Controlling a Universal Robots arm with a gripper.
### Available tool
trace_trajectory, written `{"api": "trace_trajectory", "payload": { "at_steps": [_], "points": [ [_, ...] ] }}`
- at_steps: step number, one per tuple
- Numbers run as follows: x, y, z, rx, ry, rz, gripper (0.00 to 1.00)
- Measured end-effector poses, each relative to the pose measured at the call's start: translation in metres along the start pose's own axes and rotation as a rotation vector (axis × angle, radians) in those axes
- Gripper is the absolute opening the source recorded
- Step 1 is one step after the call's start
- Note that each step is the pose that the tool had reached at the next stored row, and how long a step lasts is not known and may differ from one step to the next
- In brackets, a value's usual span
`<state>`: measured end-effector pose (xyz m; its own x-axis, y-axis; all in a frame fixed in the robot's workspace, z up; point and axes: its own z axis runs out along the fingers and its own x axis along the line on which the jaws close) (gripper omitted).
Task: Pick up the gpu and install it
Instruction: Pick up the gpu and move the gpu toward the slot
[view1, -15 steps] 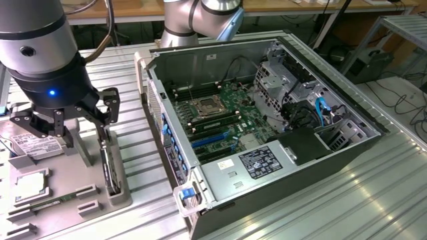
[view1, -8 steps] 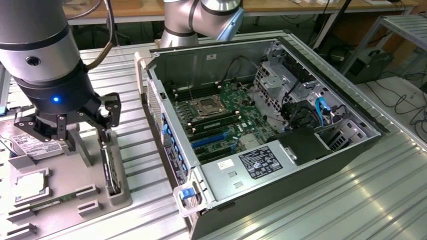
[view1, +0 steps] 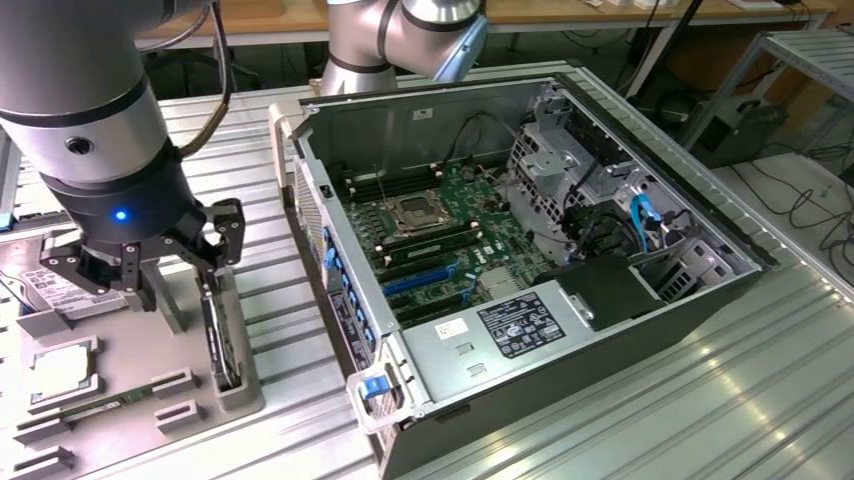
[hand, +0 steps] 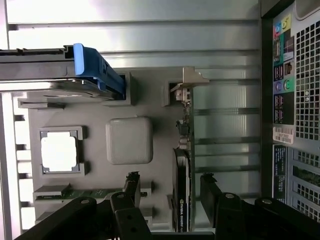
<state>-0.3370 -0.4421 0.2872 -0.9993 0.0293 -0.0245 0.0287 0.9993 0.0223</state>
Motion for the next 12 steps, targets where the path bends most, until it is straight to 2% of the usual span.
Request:
{"api": "trace_trajectory", "payload": {
  "at_steps": [12],
  "points": [
    [0.0,-0.0005,0.0158,0.0001,-0.0001,0.0,0.6]
  ]
}}
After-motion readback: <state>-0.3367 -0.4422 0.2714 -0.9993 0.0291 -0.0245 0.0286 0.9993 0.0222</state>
